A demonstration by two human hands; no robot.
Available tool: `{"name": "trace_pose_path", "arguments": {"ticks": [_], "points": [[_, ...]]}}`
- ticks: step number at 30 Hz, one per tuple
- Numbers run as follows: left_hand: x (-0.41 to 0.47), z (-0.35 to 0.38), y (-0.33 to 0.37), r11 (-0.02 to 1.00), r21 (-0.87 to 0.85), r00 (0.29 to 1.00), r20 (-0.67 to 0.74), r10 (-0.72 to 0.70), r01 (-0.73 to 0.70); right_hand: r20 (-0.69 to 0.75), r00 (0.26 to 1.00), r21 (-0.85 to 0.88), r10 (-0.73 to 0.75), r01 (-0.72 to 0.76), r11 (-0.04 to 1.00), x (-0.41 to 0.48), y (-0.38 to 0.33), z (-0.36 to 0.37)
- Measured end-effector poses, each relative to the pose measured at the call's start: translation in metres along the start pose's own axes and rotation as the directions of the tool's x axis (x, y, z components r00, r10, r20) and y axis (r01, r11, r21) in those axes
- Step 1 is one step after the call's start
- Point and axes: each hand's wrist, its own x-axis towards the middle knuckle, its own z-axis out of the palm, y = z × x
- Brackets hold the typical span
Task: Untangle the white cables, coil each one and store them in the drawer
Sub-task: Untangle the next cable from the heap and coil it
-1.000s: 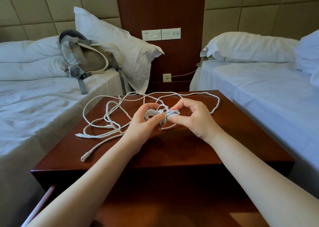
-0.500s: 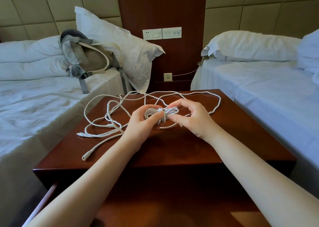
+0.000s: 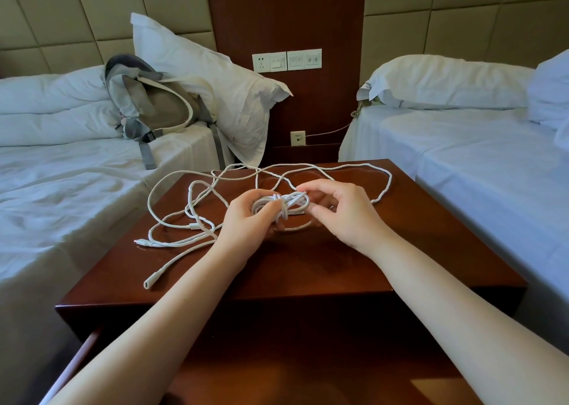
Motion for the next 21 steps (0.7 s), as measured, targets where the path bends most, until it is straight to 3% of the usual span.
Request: {"name": "trace_pose_path", "arguments": {"ticks": [7, 16, 21], "points": [[0.0018, -0.0013, -0.0014, 0.999, -0.032, 1.0, 0.004, -0.009, 0.009, 0.011, 0.996, -0.139, -0.087, 0.087, 0.987, -0.0006, -0.0005, 0.0035], [0.0018, -0.0004, -0.0014, 0.998, -0.061, 1.0, 0.019, -0.023, 0.024, -0.04, 0.991, -0.141, -0.125, 0.119, 0.983, -0.0002, 0.0003, 0.0044], [-0.0011, -0.0005, 0.0033, 1.0, 0.02, 1.0, 0.001, -0.023, 0.023, -0.055, 0.988, -0.167, -0.145, 0.134, 0.977, -0.0015, -0.0013, 0.0059]]}}
